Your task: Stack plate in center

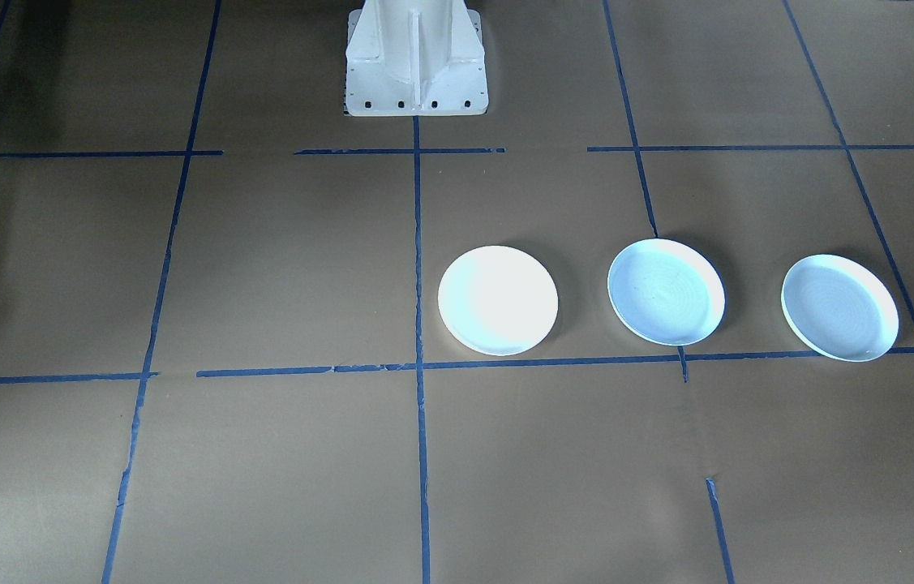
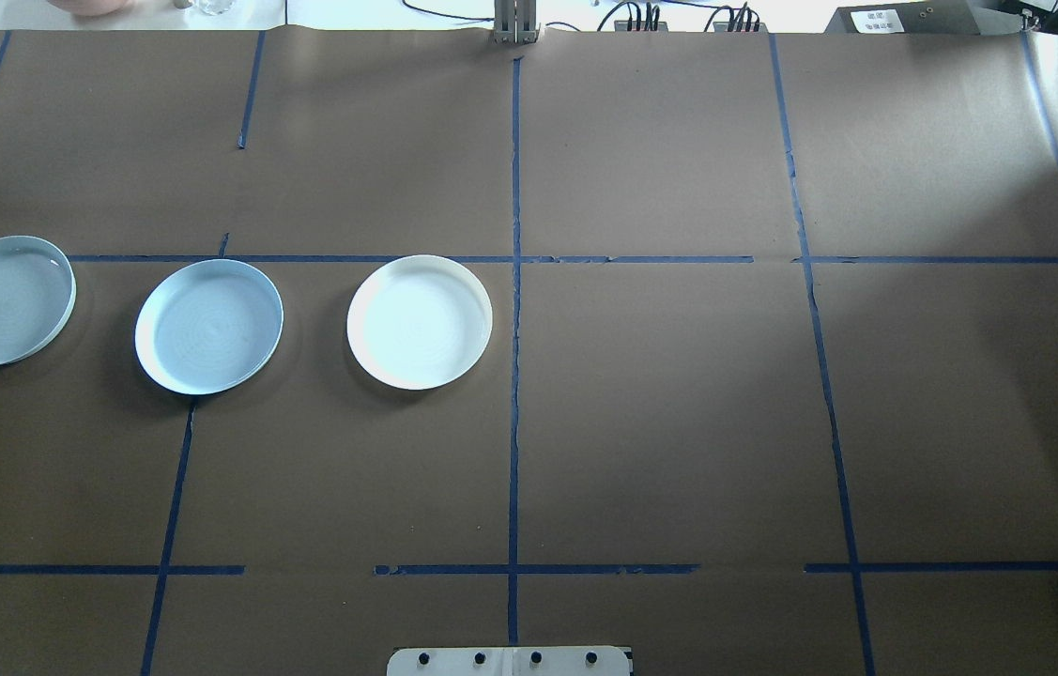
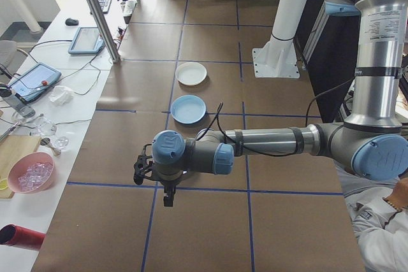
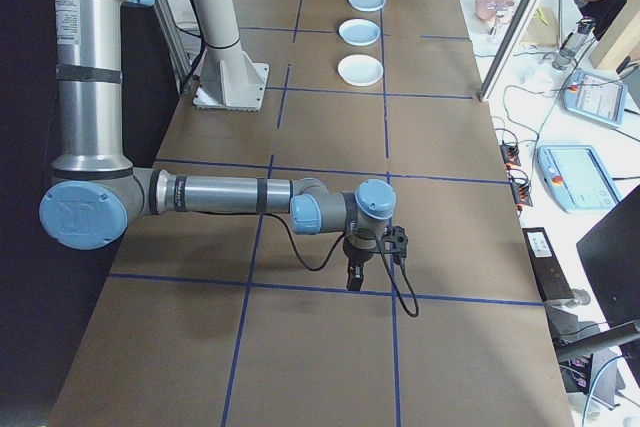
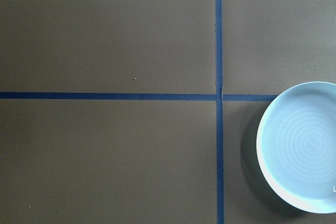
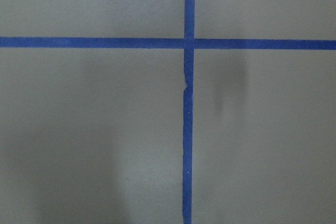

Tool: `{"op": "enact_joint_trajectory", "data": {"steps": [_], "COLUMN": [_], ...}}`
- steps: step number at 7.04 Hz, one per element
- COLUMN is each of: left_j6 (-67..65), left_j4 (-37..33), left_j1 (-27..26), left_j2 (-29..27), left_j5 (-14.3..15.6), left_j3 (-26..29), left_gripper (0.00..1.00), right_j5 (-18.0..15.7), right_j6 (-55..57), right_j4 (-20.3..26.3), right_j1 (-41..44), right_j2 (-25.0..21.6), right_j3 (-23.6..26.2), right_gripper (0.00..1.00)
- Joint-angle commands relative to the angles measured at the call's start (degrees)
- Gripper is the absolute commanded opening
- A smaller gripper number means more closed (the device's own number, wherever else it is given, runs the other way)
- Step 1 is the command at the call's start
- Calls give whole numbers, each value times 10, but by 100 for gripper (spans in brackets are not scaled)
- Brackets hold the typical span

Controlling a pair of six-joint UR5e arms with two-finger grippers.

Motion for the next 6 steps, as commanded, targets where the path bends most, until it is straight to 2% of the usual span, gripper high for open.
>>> {"op": "enact_joint_trajectory", "data": {"steps": [1,6], "left_j6": [-1,-5], "left_j4": [-3,-3], "left_j1": [0,1], "left_j2": [7,5], "left_j5": [0,1], "left_j3": [-19,-15], "left_gripper": [100,100], "right_j5": [0,0], "right_j6": [0,0], "right_j4": [0,0], "right_j1": [0,0], "right_j2": [0,0], "right_j3": [-1,0], "right_gripper": [100,100]}}
